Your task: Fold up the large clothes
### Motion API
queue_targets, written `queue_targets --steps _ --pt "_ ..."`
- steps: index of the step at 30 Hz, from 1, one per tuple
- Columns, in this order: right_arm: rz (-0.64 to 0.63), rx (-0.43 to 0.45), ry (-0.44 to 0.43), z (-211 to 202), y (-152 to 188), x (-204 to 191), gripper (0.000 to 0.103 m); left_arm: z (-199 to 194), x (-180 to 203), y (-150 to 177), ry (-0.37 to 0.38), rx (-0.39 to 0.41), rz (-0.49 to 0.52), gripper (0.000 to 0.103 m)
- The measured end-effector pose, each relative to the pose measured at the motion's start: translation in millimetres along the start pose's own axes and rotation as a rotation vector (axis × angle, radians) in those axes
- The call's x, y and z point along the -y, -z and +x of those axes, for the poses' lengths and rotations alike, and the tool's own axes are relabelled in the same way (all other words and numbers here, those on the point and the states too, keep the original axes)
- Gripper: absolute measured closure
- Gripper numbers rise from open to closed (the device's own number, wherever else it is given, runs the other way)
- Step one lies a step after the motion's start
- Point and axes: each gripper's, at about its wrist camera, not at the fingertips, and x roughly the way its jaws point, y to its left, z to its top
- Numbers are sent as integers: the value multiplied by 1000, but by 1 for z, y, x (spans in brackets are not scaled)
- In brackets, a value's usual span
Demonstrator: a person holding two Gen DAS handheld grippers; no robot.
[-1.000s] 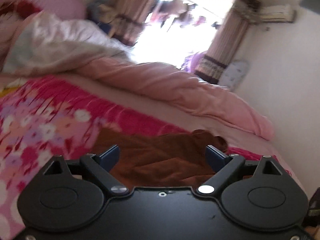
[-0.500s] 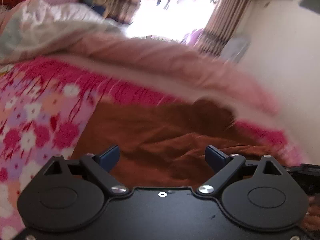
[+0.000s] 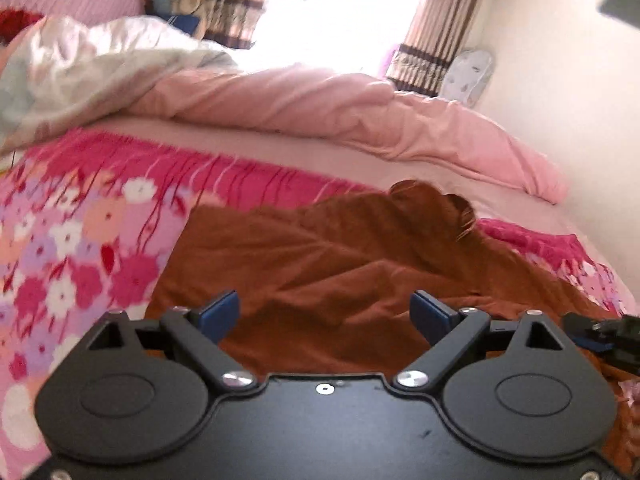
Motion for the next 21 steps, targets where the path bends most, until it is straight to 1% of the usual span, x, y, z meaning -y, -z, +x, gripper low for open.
queue_targets --steps 2,4,7,8,10,12,15,17,19,21 --pt "-50 -26 -29 4 2 -17 57 3 6 2 -1 -14 20 9" --pt "-65 -62 -31 15 8 -23 59 14 5 8 -20 -50 31 9" --pt "-41 -129 26 38 17 -17 61 33 -1 23 -39 -121 14 9" --pt "-38 -139 47 40 21 -14 63 40 -4 28 -47 -142 7 9" --pt "-34 -135 66 45 27 -7 71 47 -9 36 -48 -148 9 9" --pt "-20 -130 44 40 26 -4 71 49 -9 38 -53 -128 16 9" --pt "66 -125 0 19 15 7 63 41 -10 33 -38 -122 -21 9" --pt "113 -80 -28 -8 5 27 57 30 -10 30 -19 -114 -39 9" --pt "140 -16 1 -40 -2 53 53 18 -7 29 -9 -95 -34 9" --pt "160 53 84 -73 -9 89 52 6 -2 29 -21 -72 -10 9"
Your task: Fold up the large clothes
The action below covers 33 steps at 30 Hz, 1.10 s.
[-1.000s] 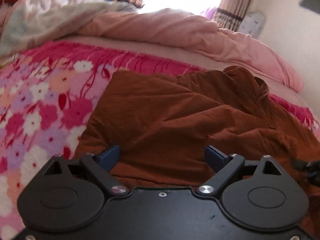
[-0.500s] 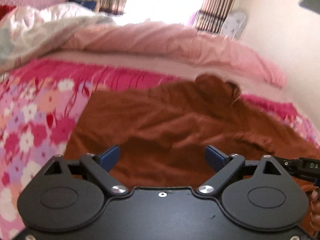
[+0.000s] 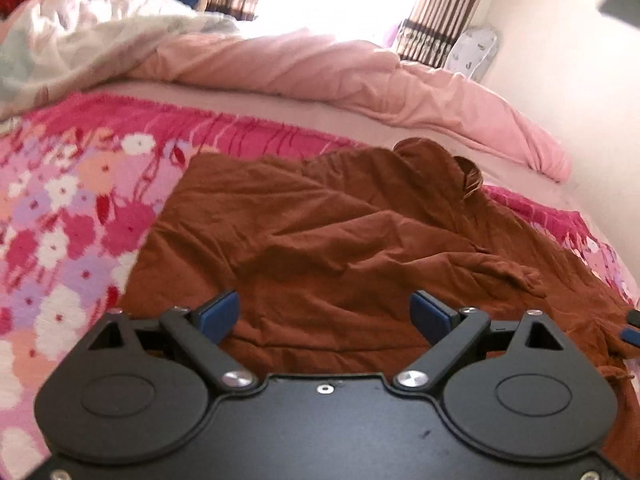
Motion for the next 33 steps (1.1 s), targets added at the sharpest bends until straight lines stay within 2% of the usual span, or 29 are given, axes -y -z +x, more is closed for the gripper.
queue_targets --steps 7,11,18,21,33 --pt "182 204 302 -89 -33 141 51 -19 18 7 -19 24 63 9" --pt "238 247 379 -113 -40 189 51 -19 23 9 -38 18 48 9" --pt "370 310 401 -127 -56 244 50 -17 29 9 -68 13 35 9" --pt "423 320 413 -119 -64 262 49 -15 28 9 -82 6 33 9" --pt "534 434 372 -114 -91 297 47 -10 22 8 -119 -4 15 9"
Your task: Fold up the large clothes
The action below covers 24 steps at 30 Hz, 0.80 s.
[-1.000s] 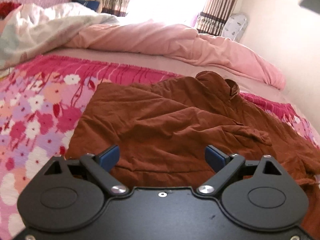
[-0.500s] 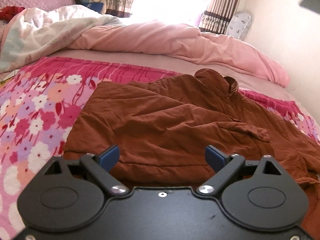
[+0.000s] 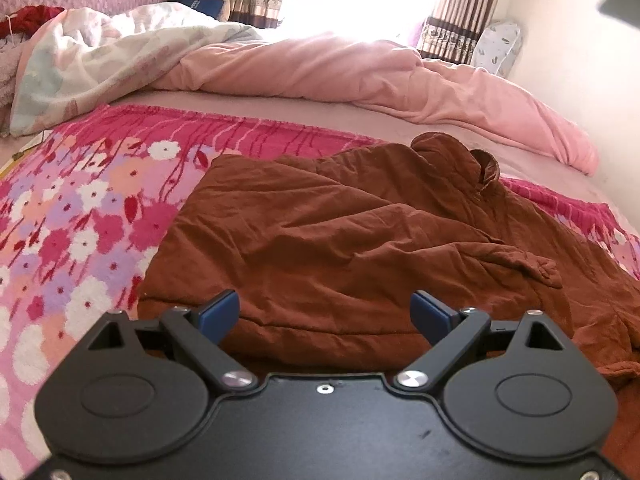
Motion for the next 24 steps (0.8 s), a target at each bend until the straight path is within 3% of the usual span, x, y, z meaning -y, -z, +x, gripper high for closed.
queue_targets --steps 3,4,5,8,13,19,22,24 --pt "-26 -1 22 0 0 -5 47 -1 -2 -1 6 3 -5 9" --pt "-41 1 32 -1 0 -8 54 -2 -3 -2 10 5 -7 9" --pt "-57 10 42 -3 0 -11 69 -4 -3 -2 14 6 -6 9" --pt "-133 45 50 -11 0 -26 90 -8 -4 -2 23 13 7 9" --pt "-313 124 -7 -44 13 -87 94 -14 -7 -3 38 31 4 9" --pt "-520 135 -293 -100 76 -196 92 -18 -12 -4 80 40 -23 9" --pt "-659 69 -448 -117 134 -249 90 -22 -13 -3 127 42 -40 9" --pt "-742 -13 -541 -121 179 -275 80 -22 -10 -3 182 30 -61 9"
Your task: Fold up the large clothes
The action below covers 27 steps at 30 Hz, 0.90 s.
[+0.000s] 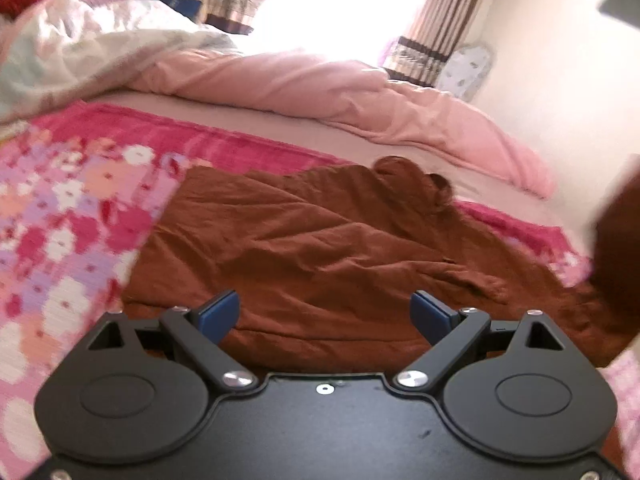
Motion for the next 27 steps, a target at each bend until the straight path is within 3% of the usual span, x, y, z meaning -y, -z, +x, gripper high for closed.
queue_targets --steps 1,2,3,7,10,13,17,18,19,22,25,27 --pt "-28 -38 -58 9 11 -21 70 1 2 0 32 -8 -11 9" --pt "-70 -92 -129 20 24 -40 51 2 5 0 54 -15 -17 9" --pt "-113 -148 -188 29 38 -56 45 3 8 -1 78 -22 -25 9" --pt "-181 -238 -197 38 69 -79 43 15 26 -1 200 -57 -53 10" --pt "-26 -293 -217 30 67 -46 38 36 43 2 288 -115 -86 10" --pt "145 -353 -169 15 75 -8 38 63 68 8 380 -188 -124 12" --pt "322 -391 -76 3 96 56 38 92 103 12 373 -230 -92 13" --pt "355 -394 -47 2 101 68 38 98 110 12 357 -235 -85 21" --pt "386 -393 -22 1 104 78 38 103 115 12 354 -240 -83 44" --pt "453 -370 23 6 108 98 38 119 127 10 343 -282 -87 83" --pt "515 -341 78 14 111 113 39 120 129 5 342 -258 -72 91" --pt "551 -319 79 19 111 119 68 104 125 -2 352 -198 -49 91"
